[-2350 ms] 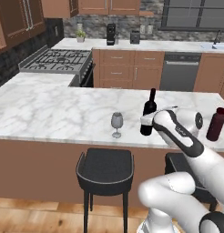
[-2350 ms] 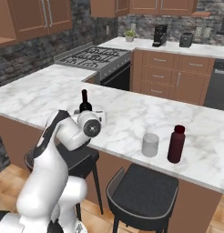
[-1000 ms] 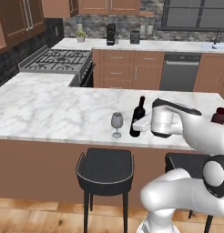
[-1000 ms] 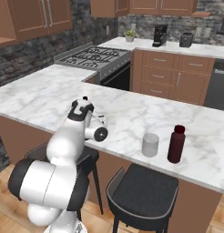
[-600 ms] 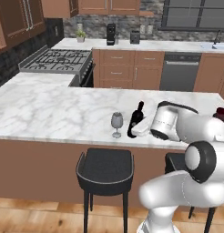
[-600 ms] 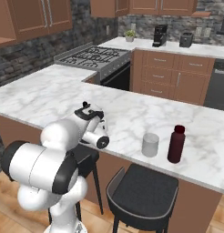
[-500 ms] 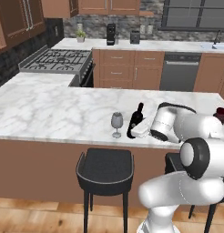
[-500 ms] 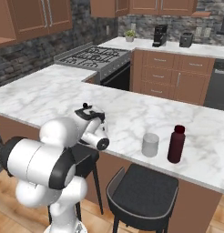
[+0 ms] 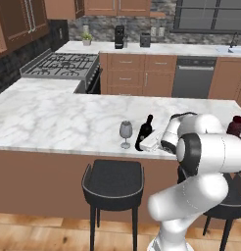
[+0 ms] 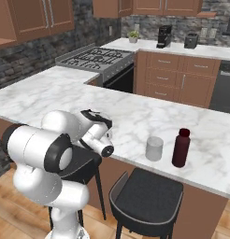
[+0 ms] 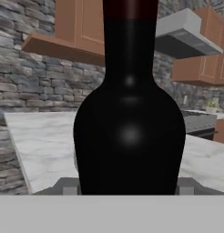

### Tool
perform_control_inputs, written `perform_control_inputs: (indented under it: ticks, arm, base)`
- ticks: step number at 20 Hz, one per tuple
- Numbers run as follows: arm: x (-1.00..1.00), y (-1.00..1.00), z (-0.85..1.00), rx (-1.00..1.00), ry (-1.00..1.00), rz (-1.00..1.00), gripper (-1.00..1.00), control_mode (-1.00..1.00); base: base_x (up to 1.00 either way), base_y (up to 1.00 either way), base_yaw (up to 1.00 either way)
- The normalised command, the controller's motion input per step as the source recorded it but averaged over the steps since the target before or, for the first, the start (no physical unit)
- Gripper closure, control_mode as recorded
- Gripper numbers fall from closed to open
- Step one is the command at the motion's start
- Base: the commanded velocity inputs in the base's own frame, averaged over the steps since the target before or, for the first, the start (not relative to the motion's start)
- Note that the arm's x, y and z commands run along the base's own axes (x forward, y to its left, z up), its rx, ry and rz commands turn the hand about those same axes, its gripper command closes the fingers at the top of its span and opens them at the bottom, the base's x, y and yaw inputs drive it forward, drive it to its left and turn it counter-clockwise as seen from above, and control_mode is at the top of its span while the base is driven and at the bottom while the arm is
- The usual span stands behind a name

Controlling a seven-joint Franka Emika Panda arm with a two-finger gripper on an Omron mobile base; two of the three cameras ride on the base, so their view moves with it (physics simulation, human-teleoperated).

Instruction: There is a wine glass and glass cup on the dining counter. Place the wine bottle next to the wine glass and the juice bottle next to the glass cup.

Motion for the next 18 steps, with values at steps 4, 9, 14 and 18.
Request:
perform_control_inputs:
  ticks: [4,9,14,18]
  arm:
    - [0.21,0.0,-0.14,-0.01,0.0,0.01,1.0,-1.0]
    - [0.25,0.0,-0.15,-0.03,0.0,0.0,1.0,-1.0]
    - [0.23,0.0,-0.19,-0.06,0.0,0.01,1.0,-1.0]
    - [0.11,0.0,-0.31,-0.1,0.0,0.0,1.0,-1.0]
  base:
    - [0.0,0.0,0.0]
    - [0.0,0.0,0.0]
    - [0.0,0.0,0.0]
    - [0.0,0.0,0.0]
